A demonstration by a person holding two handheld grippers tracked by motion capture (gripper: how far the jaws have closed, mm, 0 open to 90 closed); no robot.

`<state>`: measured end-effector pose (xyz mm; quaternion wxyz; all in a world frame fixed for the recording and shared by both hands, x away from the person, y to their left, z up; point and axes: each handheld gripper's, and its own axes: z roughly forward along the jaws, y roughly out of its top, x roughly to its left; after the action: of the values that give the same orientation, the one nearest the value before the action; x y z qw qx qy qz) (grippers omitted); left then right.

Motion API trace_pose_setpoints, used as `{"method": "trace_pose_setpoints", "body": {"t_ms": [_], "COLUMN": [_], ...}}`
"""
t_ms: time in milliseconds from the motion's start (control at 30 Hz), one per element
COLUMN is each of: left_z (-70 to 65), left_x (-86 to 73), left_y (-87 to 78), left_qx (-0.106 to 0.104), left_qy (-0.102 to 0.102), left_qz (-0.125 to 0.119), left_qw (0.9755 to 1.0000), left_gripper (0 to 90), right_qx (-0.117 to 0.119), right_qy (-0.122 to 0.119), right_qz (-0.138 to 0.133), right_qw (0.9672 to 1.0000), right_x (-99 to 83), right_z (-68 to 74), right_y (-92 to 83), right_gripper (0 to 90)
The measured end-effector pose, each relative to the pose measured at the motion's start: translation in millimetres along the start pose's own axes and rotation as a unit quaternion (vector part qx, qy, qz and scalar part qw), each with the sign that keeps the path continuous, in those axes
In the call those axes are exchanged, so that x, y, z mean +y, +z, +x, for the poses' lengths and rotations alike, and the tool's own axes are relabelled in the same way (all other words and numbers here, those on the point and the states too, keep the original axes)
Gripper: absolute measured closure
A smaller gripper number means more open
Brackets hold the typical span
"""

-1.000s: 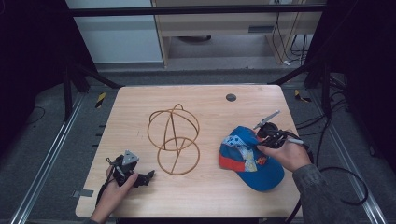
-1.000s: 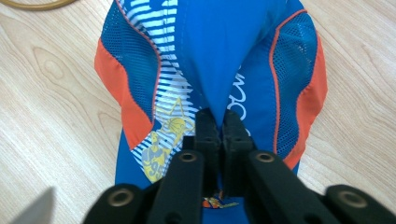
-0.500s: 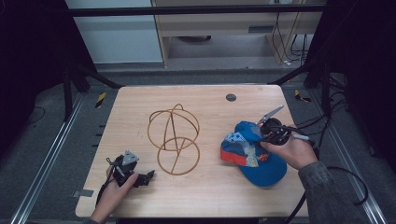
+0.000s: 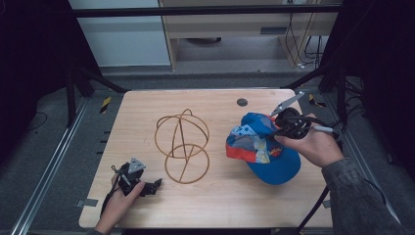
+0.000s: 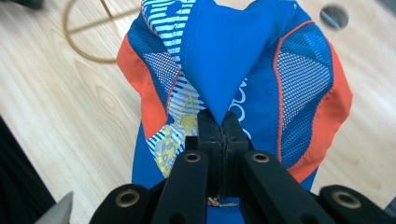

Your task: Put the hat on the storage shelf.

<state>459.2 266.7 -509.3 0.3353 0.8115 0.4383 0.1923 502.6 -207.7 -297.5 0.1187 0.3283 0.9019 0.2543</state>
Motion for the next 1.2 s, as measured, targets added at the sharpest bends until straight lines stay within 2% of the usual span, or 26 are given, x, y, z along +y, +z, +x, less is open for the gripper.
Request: {"method": "trace_pose_setpoints", "body": {"t_ms": [100,167,300,567,1033,1200], "left_z": [0.0,0.1,0.0,0.0,0.0,-0.1], "left_x": [-0.1,-0.1,-0.1,-0.1,0.0,0.0], "left_y": [-0.4,-0.4,-0.2,-0.3,-0.4,-0.3], "left_qx": [-0.001,-0.001,0.0,0.0,-0.001,0.0], "left_qy": [0.002,0.002,0.001,0.001,0.002,0.001], "left_qz": [0.002,0.002,0.0,0.001,0.001,0.0], "left_qw": [1.0,1.0,1.0,1.0,1.0,1.0], "left_gripper": [0.0,0.0,0.0,0.0,0.0,0.0], "right_qx": [0.001,0.002,0.001,0.003,0.013,0.016], "right_qy": [-0.016,-0.02,-0.036,-0.047,-0.084,-0.094], "right_qz": [-0.016,-0.021,-0.035,-0.057,-0.083,-0.091], "right_qw": [0.9997,0.9996,0.9987,0.9973,0.9929,0.9913], "right_x": [15.4,18.1,34.3,49.5,85.4,95.5], "right_z": [4.6,5.3,10.2,16.0,38.0,44.1], "right_y": [-18.7,-21.8,-41.7,-60.9,-81.3,-83.3], "right_gripper": [90.0,90.0,90.0,90.0,90.0,90.0]}}
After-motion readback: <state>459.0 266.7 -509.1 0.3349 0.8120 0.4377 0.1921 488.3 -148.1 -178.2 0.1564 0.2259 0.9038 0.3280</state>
